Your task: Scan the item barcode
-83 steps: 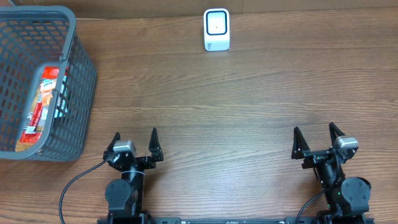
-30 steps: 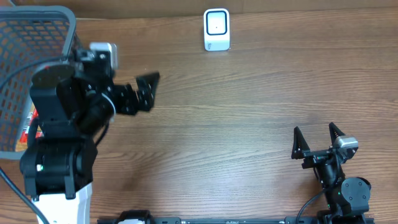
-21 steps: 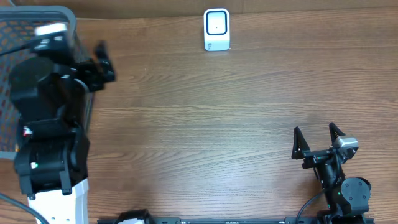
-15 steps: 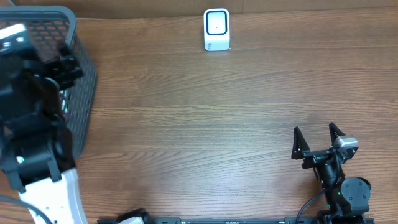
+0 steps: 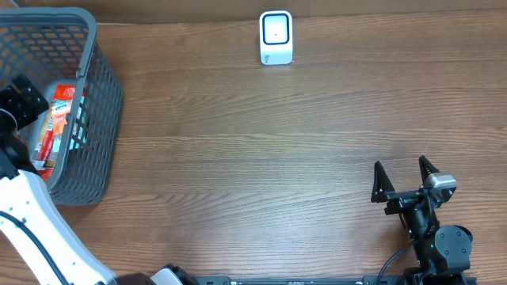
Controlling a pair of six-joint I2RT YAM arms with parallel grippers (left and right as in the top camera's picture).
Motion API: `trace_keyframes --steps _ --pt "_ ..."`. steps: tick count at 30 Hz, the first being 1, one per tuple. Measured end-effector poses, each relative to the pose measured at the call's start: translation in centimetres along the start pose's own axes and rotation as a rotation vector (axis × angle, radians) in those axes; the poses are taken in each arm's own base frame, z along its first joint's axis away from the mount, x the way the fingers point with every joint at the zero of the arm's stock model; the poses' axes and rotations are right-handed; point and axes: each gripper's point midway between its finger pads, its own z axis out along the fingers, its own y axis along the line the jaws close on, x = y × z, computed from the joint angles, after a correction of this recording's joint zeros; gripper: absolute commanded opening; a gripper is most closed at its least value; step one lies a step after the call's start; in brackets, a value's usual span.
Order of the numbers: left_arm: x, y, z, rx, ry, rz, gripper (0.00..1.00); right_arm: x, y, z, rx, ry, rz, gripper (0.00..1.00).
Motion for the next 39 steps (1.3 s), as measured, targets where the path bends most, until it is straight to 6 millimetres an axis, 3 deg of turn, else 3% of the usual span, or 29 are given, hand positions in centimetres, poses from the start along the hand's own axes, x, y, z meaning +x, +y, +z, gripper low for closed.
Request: trace_keyframes --steps 11,20,32,38,39 --pt "6.2 -0.6 7.1 0.098 0.214 0.099 1.0 0.0 0.0 0.0 0.0 0.0 0.0 1.0" --pt "9.9 -0.6 10.3 0.142 0.319 0.136 1.0 0.0 0.0 0.0 0.0 0.0 0.0 1.0" --pt "16.7 -1.8 14.9 0.257 0.486 0.131 1.0 0.0 0.0 0.0 0.0 0.0 0.0 1.0" --pt "18.1 -1.8 15.7 0.266 0.519 0.122 1.0 0.0 0.0 0.0 0.0 0.0 0.001 1.0" --pt "18.3 -1.8 15.9 0.267 0.523 0.121 0.96 0.0 0.0 0.0 0.0 0.0 0.0 1.0"
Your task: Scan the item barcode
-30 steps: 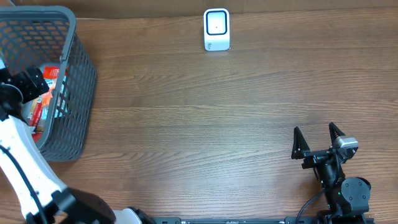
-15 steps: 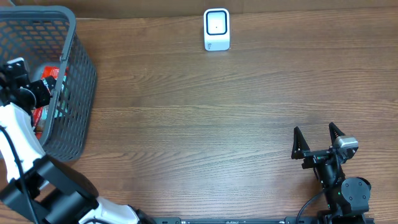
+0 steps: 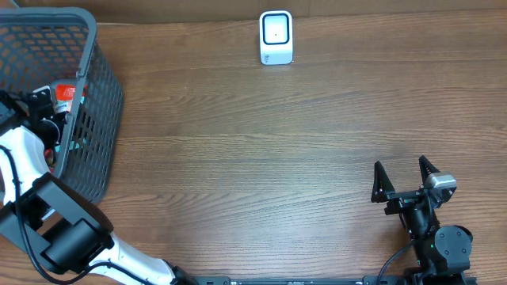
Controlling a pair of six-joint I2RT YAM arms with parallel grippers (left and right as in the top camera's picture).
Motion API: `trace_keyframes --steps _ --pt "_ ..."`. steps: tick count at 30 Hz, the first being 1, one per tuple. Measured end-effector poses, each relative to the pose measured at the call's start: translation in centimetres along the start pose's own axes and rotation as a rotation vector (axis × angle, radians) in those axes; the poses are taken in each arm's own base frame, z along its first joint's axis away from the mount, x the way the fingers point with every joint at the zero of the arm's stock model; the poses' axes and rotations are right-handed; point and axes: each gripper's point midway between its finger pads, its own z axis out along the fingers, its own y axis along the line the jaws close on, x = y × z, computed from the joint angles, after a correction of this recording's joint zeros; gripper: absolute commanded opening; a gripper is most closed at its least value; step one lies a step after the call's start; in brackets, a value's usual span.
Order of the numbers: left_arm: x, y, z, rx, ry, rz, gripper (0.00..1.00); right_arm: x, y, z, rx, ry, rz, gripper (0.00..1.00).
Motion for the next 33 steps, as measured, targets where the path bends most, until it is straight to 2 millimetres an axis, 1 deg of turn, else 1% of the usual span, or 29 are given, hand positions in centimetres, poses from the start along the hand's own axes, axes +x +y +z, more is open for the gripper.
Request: trace_keyframes --steps 3,6,8,10,17,21,23,26,29,32,33 --pt "0.5 0.1 0.9 0.007 0.02 -0.002 0.8 0.0 0.0 0.0 0.0 0.0 0.0 1.0" --pt "1.3 0.2 2.0 0.016 0.046 -0.003 0.72 0.0 0.0 0.0 0.0 0.001 0.0 1.0" --pt "1.4 0.1 2.2 0.025 0.05 -0.001 0.59 0.0 0.0 0.0 0.0 0.0 0.0 1.0" --pt "1.3 0.1 2.3 0.024 0.045 0.008 0.51 0.0 0.0 0.0 0.0 0.001 0.0 1.0" --pt "0.7 0.2 2.1 0.017 0.028 0.013 0.47 0.0 0.0 0.0 0.0 0.0 0.0 1.0" --pt "0.4 0.2 1.7 0.018 0.032 0.011 0.46 0.0 0.0 0.0 0.001 0.001 0.0 1.0" --pt "-0.6 0.4 1.1 0.012 0.014 0.017 0.45 0.0 0.0 0.0 0.001 0.001 0.0 1.0" --pt "-2.6 0.6 -0.3 0.0 -0.021 0.025 0.45 0.0 0.0 0.0 0.0 0.0 0.0 1.0" --pt "-4.8 0.8 -2.1 -0.015 -0.069 0.02 0.46 0.0 0.0 0.0 0.0 0.0 0.0 1.0" --pt "-6.3 0.7 -4.0 -0.027 -0.11 -0.009 0.46 0.0 0.0 0.0 0.0 0.0 0.0 1.0" --pt "-6.9 0.6 -4.9 -0.032 -0.131 -0.02 0.46 0.0 0.0 0.0 0.0 0.0 0.0 1.0"
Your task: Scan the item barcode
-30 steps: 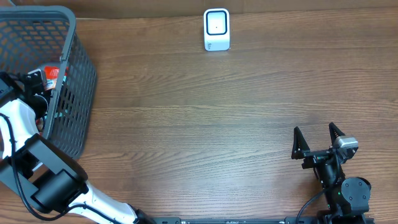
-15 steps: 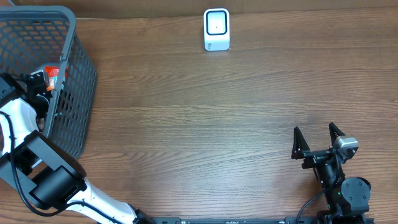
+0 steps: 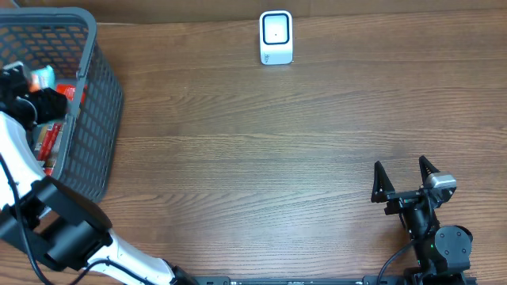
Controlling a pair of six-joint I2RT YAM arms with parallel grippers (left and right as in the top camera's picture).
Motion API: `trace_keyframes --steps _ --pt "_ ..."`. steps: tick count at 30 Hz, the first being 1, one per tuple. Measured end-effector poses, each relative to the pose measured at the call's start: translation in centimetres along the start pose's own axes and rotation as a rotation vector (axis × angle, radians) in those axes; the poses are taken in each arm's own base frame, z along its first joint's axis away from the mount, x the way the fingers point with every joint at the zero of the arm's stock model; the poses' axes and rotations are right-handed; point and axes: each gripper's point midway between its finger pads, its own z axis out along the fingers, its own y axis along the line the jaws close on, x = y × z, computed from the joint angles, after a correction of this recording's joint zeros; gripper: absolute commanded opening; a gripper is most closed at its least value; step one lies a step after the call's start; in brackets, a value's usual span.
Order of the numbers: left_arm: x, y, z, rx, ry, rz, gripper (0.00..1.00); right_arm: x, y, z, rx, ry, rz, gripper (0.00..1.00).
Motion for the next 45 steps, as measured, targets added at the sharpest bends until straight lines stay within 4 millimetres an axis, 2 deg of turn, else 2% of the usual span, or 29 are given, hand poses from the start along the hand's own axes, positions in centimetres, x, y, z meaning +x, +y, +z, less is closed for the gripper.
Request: trace_keyframes --steps 4,7,10,12,15,18,21,25,29,35,41,45 --pt "-3.3 -0.5 -4.3 -0.025 -0.109 -0.013 0.46 0.0 0.0 0.0 0.0 0.0 0.0 1.0" --pt "-6.0 -1.3 -8.8 -0.04 -0.225 -0.019 0.46 0.0 0.0 0.0 0.0 0.0 0.0 1.0" --pt "-8.5 -3.3 -14.1 -0.007 -0.354 -0.015 0.45 0.0 0.0 0.0 0.0 0.0 0.0 1.0" --pt "-9.5 -5.6 -17.9 0.05 -0.434 -0.008 0.45 0.0 0.0 0.0 0.0 0.0 0.0 1.0" --pt "-10.2 -9.1 -22.3 0.133 -0.517 0.022 0.45 0.0 0.0 0.0 0.0 0.0 0.0 1.0" --pt "-9.4 -13.5 -25.4 0.232 -0.534 0.057 0.44 0.0 0.0 0.0 0.0 0.0 0.0 1.0" --pt "-7.2 -18.2 -27.1 0.341 -0.484 0.094 0.42 0.0 0.0 0.0 0.0 0.0 0.0 1.0" --pt "-3.7 -23.2 -27.8 0.458 -0.371 0.134 0.39 0.0 0.0 0.0 -0.001 0.0 0.0 1.0" --pt "0.1 -27.2 -27.0 0.515 -0.219 0.182 0.38 0.0 0.0 0.0 0.0 0.0 0.0 1.0" --pt "5.4 -32.9 -24.8 0.549 -0.061 0.35 0.39 0.0 0.0 0.0 0.0 0.0 0.0 1.0" --pt "12.3 -39.0 -22.2 0.641 0.071 0.571 0.4 0.0 0.0 0.0 0.0 0.0 -0.001 1.0" --pt "18.0 -42.5 -19.6 0.699 0.168 0.726 0.41 0.0 0.0 0.0 0.0 0.0 0.0 1.0"
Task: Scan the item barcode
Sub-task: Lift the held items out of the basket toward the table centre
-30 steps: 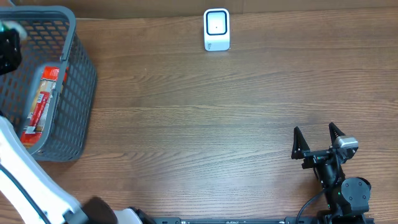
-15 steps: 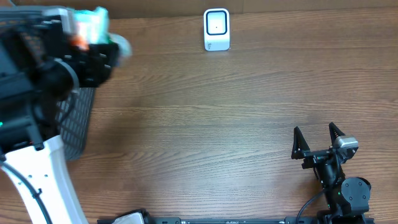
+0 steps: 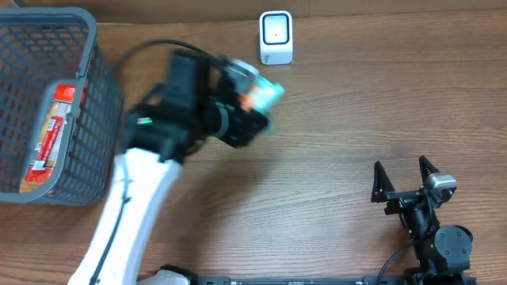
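Note:
My left gripper [image 3: 252, 89] hangs blurred over the table's middle, shut on a small teal and orange packet [image 3: 268, 96]. The packet is just below and slightly left of the white barcode scanner [image 3: 276, 37], which stands at the far edge. The left arm reaches up from the front left. My right gripper [image 3: 404, 177] rests open near the front right with nothing between its fingers.
A grey mesh basket [image 3: 104, 111] stands at the far left, with a red packet [image 3: 47, 134] lying inside. The wooden table [image 3: 356, 111] stretches between the scanner and the right arm.
My left gripper was inside the basket; now it is out over the table's middle below the scanner, holding the teal and orange packet. The right arm has not moved.
My left gripper hovered at the basket's left side, then was low among the packets in it, then higher in the basket with something orange at its tip. Now it holds a teal and orange packet near the scanner. The right gripper stayed open and still throughout.

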Controlling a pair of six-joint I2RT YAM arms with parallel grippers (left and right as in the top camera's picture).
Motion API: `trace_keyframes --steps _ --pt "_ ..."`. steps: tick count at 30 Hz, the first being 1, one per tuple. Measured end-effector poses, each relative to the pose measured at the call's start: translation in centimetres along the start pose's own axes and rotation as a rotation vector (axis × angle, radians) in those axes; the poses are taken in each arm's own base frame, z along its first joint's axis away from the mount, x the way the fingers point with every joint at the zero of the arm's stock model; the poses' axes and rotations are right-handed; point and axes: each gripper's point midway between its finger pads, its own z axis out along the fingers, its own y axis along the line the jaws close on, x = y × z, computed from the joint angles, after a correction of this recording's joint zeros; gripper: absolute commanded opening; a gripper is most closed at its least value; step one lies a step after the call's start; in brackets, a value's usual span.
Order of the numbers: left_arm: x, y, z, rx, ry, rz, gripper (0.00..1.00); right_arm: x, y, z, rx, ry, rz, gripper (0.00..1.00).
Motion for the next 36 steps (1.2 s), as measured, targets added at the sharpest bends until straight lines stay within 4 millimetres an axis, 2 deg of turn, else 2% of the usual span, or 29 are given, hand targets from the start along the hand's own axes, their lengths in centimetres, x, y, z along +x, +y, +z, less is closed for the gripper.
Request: trace_keyframes --steps 2,7,12,16,21,26,28,30,31,36 --pt "1.6 -1.5 3.1 0.043 0.07 0.066 0.41 0.0 0.0 0.0 0.0 0.0 0.0 1.0" --pt "4.9 -4.6 9.4 0.122 0.208 0.212 0.41 0.0 0.0 0.0 -0.001 0.001 0.0 1.0" --pt "6.5 -6.5 14.2 0.153 0.28 0.314 0.41 0.0 0.0 0.0 -0.001 0.0 0.0 1.0" --pt "7.2 -7.1 16.7 0.15 0.306 0.364 0.42 0.0 0.0 0.0 -0.001 0.001 0.0 1.0" --pt "7.7 -7.0 18.8 0.139 0.323 0.369 0.43 0.0 0.0 0.0 0.0 0.0 0.0 1.0" --pt "8.5 -6.6 19.8 0.133 0.354 0.362 0.47 0.0 0.0 0.0 -0.001 0.001 0.0 1.0" --pt "8.8 -6.5 20.2 0.131 0.366 0.36 0.5 0.0 0.0 0.0 -0.001 0.001 0.0 1.0" --pt "9.0 -6.4 20.3 0.131 0.37 0.36 0.62 0.0 0.0 0.0 0.0 0.0 0.0 1.0" --pt "8.9 -6.4 20.3 0.131 0.37 0.36 0.64 0.0 0.0 0.0 0.0 0.0 0.0 1.0" --pt "9.1 -6.4 20.2 0.132 0.375 0.362 0.67 0.0 0.0 0.0 0.0 0.001 0.0 1.0"
